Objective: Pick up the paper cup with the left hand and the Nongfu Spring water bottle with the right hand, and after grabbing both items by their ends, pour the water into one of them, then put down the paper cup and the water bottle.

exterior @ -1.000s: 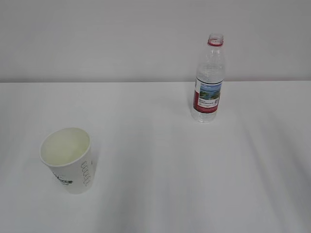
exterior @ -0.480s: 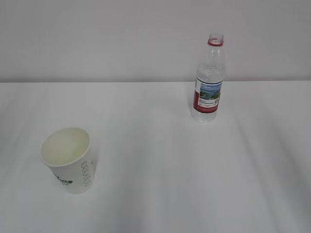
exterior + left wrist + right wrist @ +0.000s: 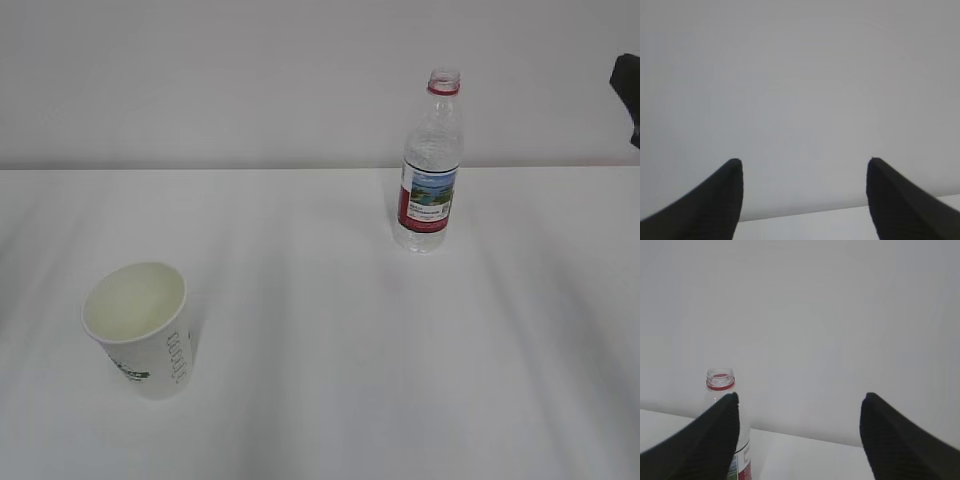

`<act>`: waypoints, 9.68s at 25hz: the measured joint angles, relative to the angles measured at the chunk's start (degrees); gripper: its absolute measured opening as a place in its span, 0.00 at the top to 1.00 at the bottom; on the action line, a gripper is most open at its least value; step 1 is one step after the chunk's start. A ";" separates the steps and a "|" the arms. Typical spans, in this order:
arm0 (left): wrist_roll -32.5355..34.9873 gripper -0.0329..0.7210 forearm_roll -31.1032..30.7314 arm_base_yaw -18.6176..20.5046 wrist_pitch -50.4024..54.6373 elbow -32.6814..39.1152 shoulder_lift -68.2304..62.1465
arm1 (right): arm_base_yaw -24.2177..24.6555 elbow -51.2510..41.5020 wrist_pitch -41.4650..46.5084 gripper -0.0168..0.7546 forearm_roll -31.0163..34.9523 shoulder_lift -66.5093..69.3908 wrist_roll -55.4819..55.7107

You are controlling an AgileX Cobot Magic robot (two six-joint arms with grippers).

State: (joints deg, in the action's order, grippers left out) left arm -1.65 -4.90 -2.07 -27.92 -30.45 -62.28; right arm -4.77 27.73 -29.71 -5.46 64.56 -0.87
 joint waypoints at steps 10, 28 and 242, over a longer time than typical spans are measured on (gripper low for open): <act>0.00 0.21 2.47 0.00 3.46 1.01 -5.15 | 0.00 0.00 -1.14 0.24 -0.79 8.46 0.00; -2.39 0.21 4.37 -0.26 -10.22 19.35 -5.66 | 0.00 -7.95 -19.77 0.24 -7.20 20.40 6.17; -3.02 0.25 -31.16 -10.00 -38.26 14.85 -37.82 | 0.00 -21.19 -35.98 0.24 -16.01 29.11 1.26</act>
State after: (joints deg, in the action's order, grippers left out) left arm -4.67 -36.06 -12.08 -66.17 -15.61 -100.10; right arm -4.77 6.55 -65.69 -21.48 93.67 0.39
